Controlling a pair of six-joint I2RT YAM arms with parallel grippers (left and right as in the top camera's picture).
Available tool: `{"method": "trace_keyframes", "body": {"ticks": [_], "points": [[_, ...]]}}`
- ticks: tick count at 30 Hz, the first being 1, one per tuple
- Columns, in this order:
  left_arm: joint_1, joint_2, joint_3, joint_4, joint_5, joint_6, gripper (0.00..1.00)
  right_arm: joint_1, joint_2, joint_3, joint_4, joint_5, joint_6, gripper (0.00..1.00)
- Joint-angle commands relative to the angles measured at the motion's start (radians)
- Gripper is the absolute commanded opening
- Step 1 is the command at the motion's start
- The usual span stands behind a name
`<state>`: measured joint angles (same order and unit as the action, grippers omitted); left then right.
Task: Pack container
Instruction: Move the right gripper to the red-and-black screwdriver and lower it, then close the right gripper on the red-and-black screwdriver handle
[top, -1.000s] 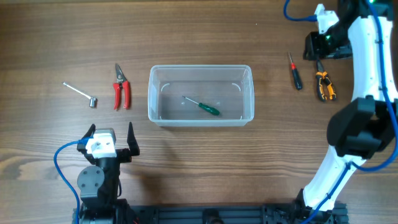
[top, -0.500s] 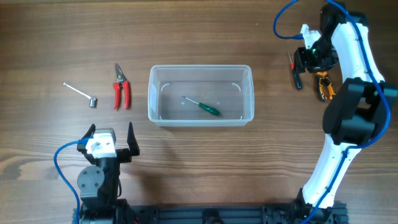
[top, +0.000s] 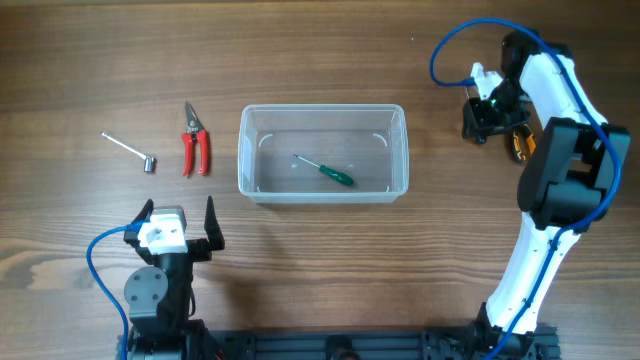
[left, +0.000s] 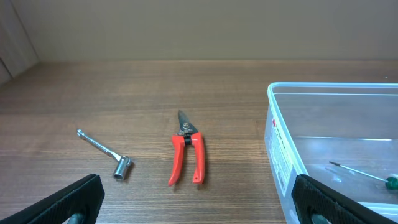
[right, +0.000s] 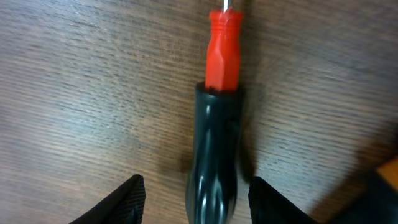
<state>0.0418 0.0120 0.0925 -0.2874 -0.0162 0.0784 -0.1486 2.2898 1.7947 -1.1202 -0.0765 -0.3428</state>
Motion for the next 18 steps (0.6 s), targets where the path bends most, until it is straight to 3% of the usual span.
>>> {"method": "trace_keyframes", "body": {"ticks": [1,15,18], "points": [[0.006,-0.009,-0.003,0.003,0.012,0.023,1.00,0.007,0.026,-0.033,0.029,0.010,-0.022,0.54],[0.006,-0.009,-0.003,0.003,0.012,0.023,1.00,0.007,0.026,-0.034,0.097,0.021,-0.025,0.59],[0.006,-0.009,-0.003,0.003,0.012,0.022,1.00,0.007,0.026,-0.034,0.115,0.033,-0.034,0.65]]}}
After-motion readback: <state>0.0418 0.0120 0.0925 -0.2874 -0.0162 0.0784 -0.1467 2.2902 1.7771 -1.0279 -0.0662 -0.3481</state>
